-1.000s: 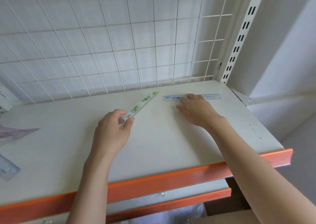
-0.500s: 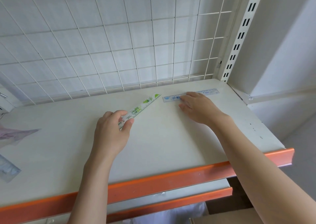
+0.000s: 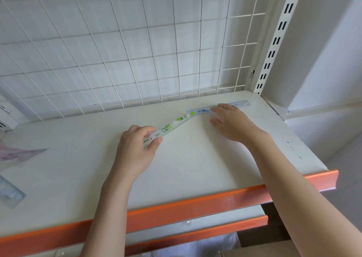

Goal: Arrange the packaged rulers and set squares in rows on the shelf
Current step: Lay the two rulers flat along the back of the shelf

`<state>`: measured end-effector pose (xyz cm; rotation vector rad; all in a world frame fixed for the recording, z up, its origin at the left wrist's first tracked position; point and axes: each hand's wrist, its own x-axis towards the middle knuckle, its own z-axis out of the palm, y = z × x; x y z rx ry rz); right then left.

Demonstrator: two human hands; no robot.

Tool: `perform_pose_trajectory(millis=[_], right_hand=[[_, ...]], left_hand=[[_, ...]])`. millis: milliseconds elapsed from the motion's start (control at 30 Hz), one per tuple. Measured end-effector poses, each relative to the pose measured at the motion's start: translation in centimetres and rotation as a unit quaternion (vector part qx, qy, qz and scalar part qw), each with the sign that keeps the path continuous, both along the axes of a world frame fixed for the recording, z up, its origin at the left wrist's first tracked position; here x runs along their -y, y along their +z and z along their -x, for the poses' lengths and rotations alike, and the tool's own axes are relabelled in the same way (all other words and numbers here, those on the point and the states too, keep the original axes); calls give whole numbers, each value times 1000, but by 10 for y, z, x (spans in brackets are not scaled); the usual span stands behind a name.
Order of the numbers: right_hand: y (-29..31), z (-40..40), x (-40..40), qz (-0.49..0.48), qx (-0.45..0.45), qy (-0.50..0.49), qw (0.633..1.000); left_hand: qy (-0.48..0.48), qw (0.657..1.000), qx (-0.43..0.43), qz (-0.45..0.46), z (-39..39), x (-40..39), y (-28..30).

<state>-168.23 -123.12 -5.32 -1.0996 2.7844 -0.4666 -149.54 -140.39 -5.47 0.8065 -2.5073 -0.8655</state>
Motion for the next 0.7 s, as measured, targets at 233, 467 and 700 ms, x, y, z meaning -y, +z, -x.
perform_pose_trajectory(millis=[233,467,700], right_hand=[[-1,-5,-19,36,-26,-22,999],[0,-5,-45,51,-27,-63,996],[3,-5,-64,83,-24,-106,991]], left_hand=[[-58,997,-49,-16,21,-20,3],[-130,991,-31,-10,43,-38,0],[-89,991,-75,-73,60,-49,8]])
